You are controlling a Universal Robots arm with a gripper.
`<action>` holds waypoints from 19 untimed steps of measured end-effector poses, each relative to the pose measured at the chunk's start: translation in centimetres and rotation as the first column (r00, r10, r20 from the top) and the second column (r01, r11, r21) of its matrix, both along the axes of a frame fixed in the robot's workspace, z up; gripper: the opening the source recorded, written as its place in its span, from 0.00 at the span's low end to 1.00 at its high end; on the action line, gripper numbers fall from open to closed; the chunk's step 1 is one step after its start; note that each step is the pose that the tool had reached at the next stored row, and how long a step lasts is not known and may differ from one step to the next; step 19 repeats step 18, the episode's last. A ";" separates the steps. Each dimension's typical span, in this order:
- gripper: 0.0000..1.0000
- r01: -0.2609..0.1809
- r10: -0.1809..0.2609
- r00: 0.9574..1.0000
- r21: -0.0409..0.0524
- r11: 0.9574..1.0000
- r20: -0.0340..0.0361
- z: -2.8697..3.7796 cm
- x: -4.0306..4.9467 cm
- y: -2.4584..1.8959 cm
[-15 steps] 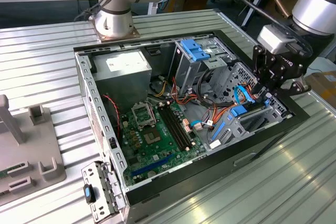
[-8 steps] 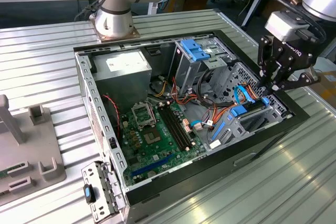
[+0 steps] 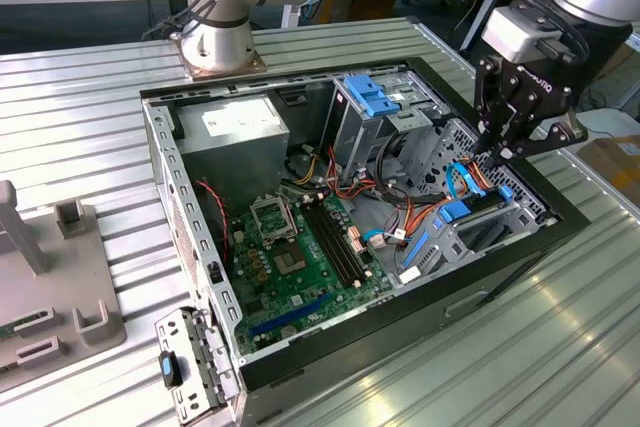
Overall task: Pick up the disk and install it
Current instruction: 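Insert the second disk wire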
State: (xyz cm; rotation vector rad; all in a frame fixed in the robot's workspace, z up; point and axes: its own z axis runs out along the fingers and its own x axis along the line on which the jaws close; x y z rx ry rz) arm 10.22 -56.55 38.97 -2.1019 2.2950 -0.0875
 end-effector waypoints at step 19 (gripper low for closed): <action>0.29 0.000 0.000 1.000 0.000 1.000 0.000 0.01 -0.15 0.36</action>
